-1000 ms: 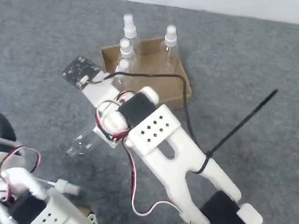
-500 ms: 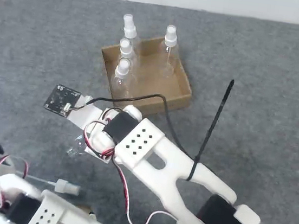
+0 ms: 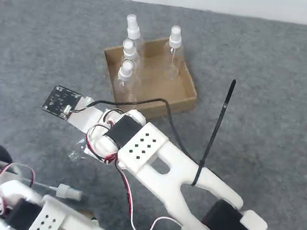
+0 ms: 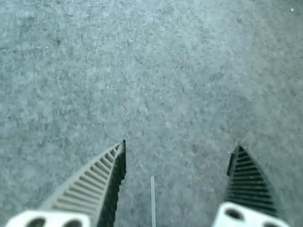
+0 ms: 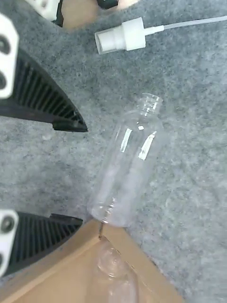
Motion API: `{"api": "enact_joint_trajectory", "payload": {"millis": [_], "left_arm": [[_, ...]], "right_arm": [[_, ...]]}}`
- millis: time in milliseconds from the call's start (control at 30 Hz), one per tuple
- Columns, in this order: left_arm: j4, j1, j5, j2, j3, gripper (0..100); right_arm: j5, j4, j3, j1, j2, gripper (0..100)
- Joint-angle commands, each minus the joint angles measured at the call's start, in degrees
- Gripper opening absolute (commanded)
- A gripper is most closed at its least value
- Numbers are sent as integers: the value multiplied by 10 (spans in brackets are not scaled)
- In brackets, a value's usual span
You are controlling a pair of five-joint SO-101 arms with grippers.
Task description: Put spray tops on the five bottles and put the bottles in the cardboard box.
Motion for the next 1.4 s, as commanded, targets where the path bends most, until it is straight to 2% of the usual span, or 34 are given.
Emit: {"api": "enact_joint_trajectory", "payload": {"millis": [0, 200, 367, 500, 700, 867, 1367], "left_arm": [[25, -2, -5, -11, -5, 325], [28, -3, -5, -11, 7, 325], [30, -3, -34, -11, 15, 326], [32, -1, -62, -11, 26, 326], [31, -2, -62, -11, 26, 326], [31, -3, -62, -11, 26, 326], [31, -3, -63, -11, 26, 326]], "right_arm": [[74, -12, -12, -6, 30, 223], [84, -6, -76, -8, 109, 224], [164, 14, -131, -8, 166, 224], [193, 55, -199, -13, 211, 225], [223, 113, -301, -15, 276, 335], [258, 153, -367, -14, 321, 325], [316, 133, -418, -12, 420, 321]]}}
